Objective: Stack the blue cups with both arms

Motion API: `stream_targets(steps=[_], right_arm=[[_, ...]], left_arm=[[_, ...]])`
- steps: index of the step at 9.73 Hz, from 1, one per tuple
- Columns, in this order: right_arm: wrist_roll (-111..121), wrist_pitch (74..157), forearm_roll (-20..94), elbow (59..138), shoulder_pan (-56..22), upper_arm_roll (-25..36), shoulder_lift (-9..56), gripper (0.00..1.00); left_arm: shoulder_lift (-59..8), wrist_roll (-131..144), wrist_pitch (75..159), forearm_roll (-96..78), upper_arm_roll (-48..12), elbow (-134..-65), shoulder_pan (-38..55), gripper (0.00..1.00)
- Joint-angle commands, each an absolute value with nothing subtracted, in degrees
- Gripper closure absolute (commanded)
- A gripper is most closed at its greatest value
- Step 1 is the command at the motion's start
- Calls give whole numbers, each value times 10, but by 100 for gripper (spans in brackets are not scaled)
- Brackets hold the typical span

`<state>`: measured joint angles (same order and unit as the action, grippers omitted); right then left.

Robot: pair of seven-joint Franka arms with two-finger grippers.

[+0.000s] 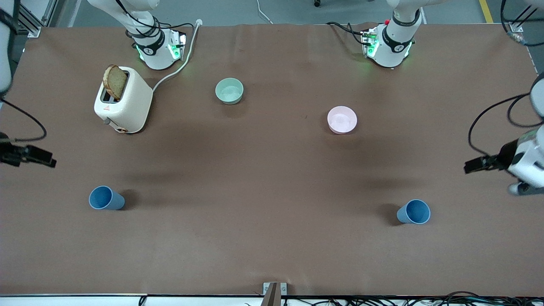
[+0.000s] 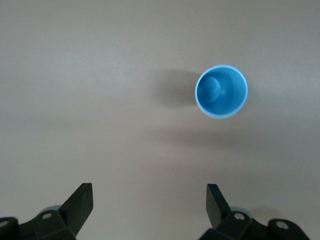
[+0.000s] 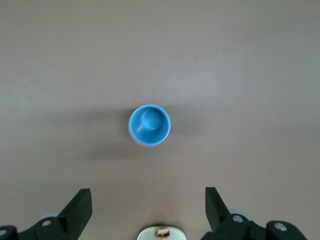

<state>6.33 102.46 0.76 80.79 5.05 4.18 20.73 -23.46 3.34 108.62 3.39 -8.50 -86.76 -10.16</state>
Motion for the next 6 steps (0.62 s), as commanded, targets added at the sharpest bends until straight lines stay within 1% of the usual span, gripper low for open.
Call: stream_targets(steps=[1, 2, 3, 4, 6], right_arm=[[73, 1091, 13, 812, 57, 39, 264, 0], [73, 1130, 13, 814, 59, 39, 297, 0], [73, 1168, 13, 827, 58, 39, 316, 0], [74, 1205, 12, 851, 58, 39, 321, 0], [102, 1270, 12, 880, 68, 39, 345, 0]], left_arm=[[-322, 61, 1170, 32, -88, -858, -94, 2], [-347, 95, 1194, 35, -88, -857, -91, 10], [-368, 134, 1212, 34, -88, -849, -89, 11], [-391, 172, 1227, 35, -88, -841, -79, 12], [-415, 209, 1259, 34, -88, -838, -69, 23]])
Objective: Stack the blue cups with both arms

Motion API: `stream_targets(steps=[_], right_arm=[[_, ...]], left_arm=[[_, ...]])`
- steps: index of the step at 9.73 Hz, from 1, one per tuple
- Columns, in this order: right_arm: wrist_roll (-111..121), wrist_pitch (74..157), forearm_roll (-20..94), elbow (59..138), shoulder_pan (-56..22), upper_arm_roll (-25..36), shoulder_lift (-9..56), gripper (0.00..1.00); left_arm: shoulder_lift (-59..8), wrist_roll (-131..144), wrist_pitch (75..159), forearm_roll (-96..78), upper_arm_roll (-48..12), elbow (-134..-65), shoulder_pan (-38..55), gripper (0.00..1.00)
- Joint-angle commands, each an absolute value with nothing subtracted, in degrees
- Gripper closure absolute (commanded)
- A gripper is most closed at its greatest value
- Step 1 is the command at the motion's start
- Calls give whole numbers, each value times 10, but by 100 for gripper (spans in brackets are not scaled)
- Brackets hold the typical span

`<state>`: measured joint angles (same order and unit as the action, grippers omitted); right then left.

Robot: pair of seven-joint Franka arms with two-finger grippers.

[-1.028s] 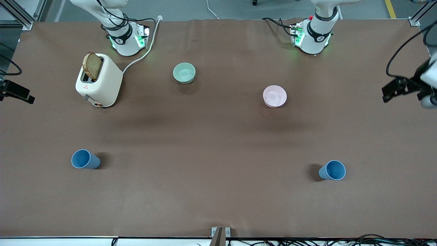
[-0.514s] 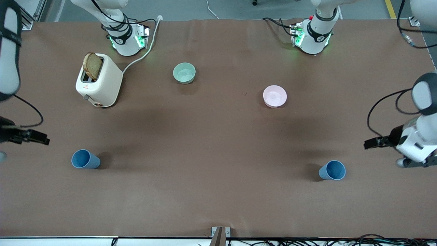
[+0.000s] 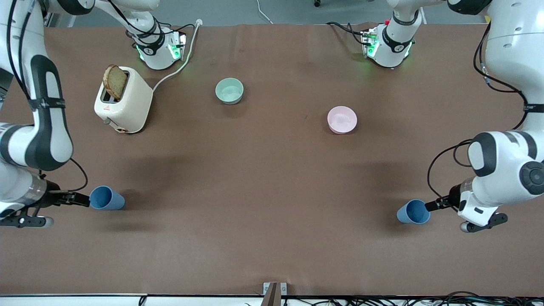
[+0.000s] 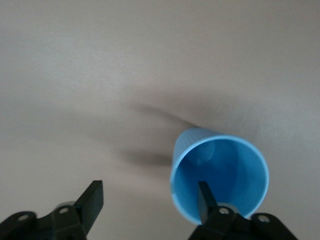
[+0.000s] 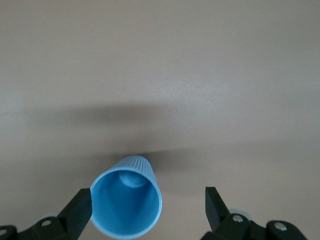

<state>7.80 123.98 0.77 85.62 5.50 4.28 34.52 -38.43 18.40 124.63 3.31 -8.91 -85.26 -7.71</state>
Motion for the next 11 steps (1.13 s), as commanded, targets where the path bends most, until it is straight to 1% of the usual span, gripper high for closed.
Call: stream_targets(steps=[1, 2, 3, 4, 5, 6, 7, 8, 9, 10, 11], right_arm=[[105, 1282, 12, 888, 71, 39, 352, 0], [105, 1285, 12, 893, 69, 38, 353, 0], [105, 1296, 12, 905, 69, 38, 353, 0], [105, 1335, 13, 931, 68, 35, 353, 0], [105, 1385, 13, 966, 67, 33, 353, 5], [105, 1396, 12, 975, 65, 33, 353, 26], [105, 1397, 12, 975, 64, 33, 354, 52], [105, 1398, 12, 974, 64, 33, 359, 79], [104, 1398, 12, 973, 64, 33, 359, 95], [102, 1398, 13, 973, 65, 33, 359, 99], [101, 1397, 12, 973, 64, 33, 359, 100]], left_arm=[[-420, 220, 1259, 35, -88, -836, -60, 28], [-424, 219, 1264, 35, -88, -836, -61, 38], [-432, 220, 1274, 34, -89, -836, -62, 51], [-435, 221, 1277, 33, -89, -836, -61, 64], [-435, 221, 1277, 33, -89, -836, -61, 76], [-434, 221, 1277, 35, -89, -837, -61, 90], [-431, 222, 1277, 36, -88, -837, -61, 98], [-424, 222, 1277, 38, -89, -837, -62, 99], [-404, 226, 1271, 31, -94, -836, -62, 100], [-382, 250, 1248, 31, -98, -838, -44, 100], [-352, 285, 1200, 31, -108, -837, -6, 100]])
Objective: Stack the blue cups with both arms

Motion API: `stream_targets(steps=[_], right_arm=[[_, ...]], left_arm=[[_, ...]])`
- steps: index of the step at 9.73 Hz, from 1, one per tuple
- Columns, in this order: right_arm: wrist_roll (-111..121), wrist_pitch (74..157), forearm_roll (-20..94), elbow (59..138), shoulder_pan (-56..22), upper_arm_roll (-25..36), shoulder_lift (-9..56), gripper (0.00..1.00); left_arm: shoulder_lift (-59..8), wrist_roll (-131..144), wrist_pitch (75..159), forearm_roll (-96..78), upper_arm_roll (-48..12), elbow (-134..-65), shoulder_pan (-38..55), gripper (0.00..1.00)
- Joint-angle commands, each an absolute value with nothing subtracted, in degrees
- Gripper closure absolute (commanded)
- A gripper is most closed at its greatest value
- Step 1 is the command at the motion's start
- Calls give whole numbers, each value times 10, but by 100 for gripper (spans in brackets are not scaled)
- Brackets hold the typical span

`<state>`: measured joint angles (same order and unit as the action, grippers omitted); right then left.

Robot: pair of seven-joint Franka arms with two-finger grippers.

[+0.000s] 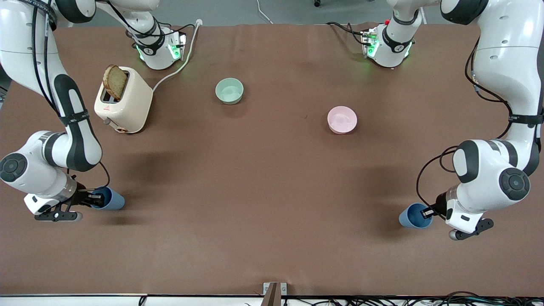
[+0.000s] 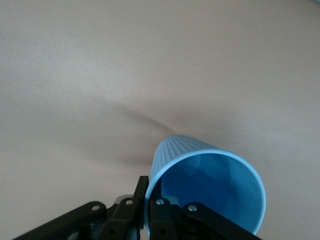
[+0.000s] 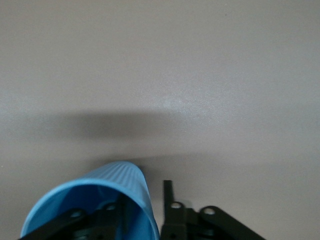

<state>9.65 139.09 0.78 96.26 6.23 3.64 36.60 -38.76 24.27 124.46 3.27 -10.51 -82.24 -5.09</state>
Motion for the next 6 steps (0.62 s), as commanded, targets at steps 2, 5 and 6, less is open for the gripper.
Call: stream_targets(steps=[2, 5, 6], right_arm=[[100, 1391, 12, 965, 62, 32, 358, 100], [97, 1300, 14, 918, 60, 18, 341, 100], [96, 1276, 36, 906, 60, 17, 329, 100]], left_arm=[[-345, 363, 1188, 39, -144, -839, 89, 98], [-386, 447, 1205, 37, -140, -812, 221, 97], [-408, 492, 1220, 36, -140, -796, 254, 98]])
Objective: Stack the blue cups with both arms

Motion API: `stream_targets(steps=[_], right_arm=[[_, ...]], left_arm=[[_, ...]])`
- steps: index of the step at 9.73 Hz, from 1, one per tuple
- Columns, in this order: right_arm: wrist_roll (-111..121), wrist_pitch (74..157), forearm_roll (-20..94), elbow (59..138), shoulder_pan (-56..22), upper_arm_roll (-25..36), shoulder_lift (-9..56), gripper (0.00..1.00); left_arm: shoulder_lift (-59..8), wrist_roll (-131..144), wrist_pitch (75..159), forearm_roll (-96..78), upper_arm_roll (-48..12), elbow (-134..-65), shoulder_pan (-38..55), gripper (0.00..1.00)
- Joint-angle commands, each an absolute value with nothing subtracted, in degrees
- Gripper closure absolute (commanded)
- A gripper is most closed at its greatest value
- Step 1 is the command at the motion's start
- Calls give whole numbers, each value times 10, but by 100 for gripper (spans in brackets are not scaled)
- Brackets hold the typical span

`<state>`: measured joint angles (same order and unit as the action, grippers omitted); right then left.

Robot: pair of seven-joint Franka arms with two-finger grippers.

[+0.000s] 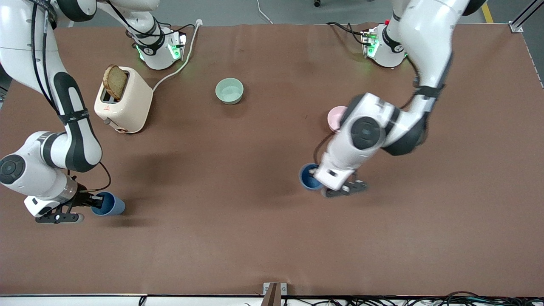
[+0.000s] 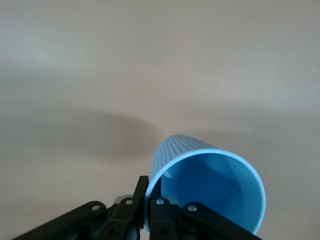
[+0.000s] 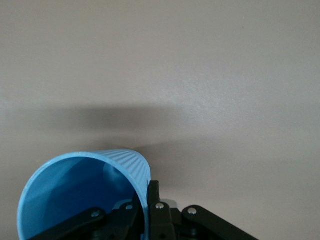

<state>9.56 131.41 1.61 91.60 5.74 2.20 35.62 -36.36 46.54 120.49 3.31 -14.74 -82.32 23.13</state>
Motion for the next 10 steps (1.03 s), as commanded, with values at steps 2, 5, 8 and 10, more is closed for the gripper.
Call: stream_targets(steps=[2, 5, 8, 10], right_arm=[[93, 1226, 103, 882, 51, 10, 306, 99], [-64, 1172, 110, 843, -37, 11, 275, 99], [-213, 1141, 107, 813, -137, 11, 270, 99], [-274, 1143, 105, 813, -197, 11, 259, 98]], left_arm=[[-445, 557, 1266, 36, -139, -794, 288, 98], [-478, 559, 1267, 38, -138, -797, 308, 92], [-470, 598, 1267, 38, -137, -792, 306, 0], [-410, 599, 1240, 39, -127, -792, 295, 0]])
